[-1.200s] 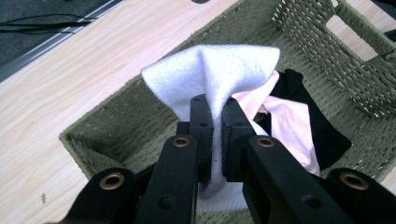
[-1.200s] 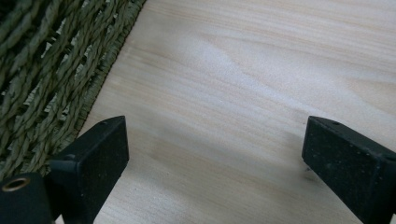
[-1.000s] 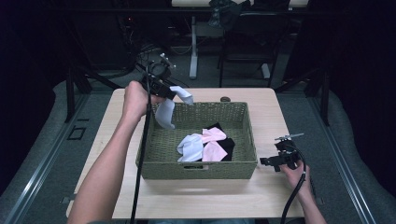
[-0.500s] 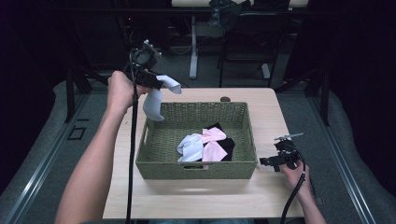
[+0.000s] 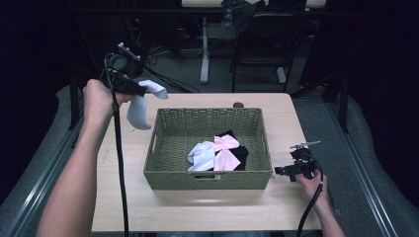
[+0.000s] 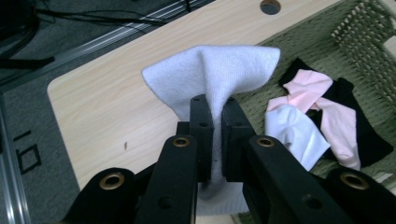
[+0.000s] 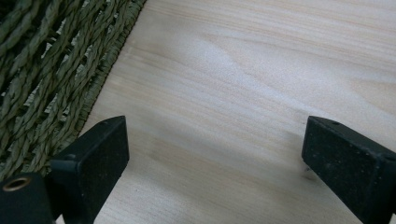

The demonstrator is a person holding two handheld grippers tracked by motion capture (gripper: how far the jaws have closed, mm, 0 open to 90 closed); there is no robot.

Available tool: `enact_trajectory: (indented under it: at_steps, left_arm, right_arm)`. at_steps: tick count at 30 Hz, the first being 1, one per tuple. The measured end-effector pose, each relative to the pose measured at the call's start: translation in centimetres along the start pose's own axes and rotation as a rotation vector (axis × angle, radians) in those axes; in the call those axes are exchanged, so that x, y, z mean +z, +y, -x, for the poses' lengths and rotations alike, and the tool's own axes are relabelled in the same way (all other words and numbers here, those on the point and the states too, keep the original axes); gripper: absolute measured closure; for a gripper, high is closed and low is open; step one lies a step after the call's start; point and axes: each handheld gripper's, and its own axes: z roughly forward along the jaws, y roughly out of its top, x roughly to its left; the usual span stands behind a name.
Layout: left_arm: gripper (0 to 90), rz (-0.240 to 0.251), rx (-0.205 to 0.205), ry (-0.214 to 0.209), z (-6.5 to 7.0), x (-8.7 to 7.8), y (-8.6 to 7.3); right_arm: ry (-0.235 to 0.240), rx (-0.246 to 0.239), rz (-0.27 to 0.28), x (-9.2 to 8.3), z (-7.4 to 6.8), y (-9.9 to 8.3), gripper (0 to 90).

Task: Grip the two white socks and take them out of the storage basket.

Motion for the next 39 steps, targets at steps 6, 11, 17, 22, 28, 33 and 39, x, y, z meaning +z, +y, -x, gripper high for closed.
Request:
enact_trajectory:
  at_steps: [6, 11, 17, 22, 28, 33, 39]
  left_arm:
    - [85.8, -0.017, -0.037, 0.027, -1.5, -0.2, -1.8]
    - [85.8, -0.036, -0.067, 0.039, -2.6, 0.2, -3.2]
    - [85.8, -0.059, -0.107, 0.051, -3.9, 1.0, -5.3]
    - [85.9, -0.068, -0.162, 0.071, -5.3, 2.0, -7.3]
    - [85.8, -0.095, -0.216, 0.068, -6.6, 4.0, -10.2]
    - [85.9, -0.112, -0.241, 0.067, -7.0, 5.6, -11.7]
    - [85.9, -0.141, -0.283, 0.053, -7.2, 9.3, -14.1]
  right_arm:
    - [0.001, 0.003, -0.002, 0.0, 0.0, 0.0, 7.3]
    - [-0.001, 0.005, 0.000, 0.0, 0.0, 0.0, 7.4]
    - [-0.002, 0.006, -0.008, 0.0, 0.0, 0.0, 7.4]
    - [-0.010, 0.011, -0.003, 0.0, 0.1, 0.0, 7.5]
    - [-0.004, 0.005, -0.003, 0.0, -0.1, 0.0, 7.5]
    - [-0.004, 0.007, 0.000, 0.1, -0.2, 0.0, 7.4]
    - [-0.004, 0.008, 0.000, 0.1, -0.1, 0.0, 7.4]
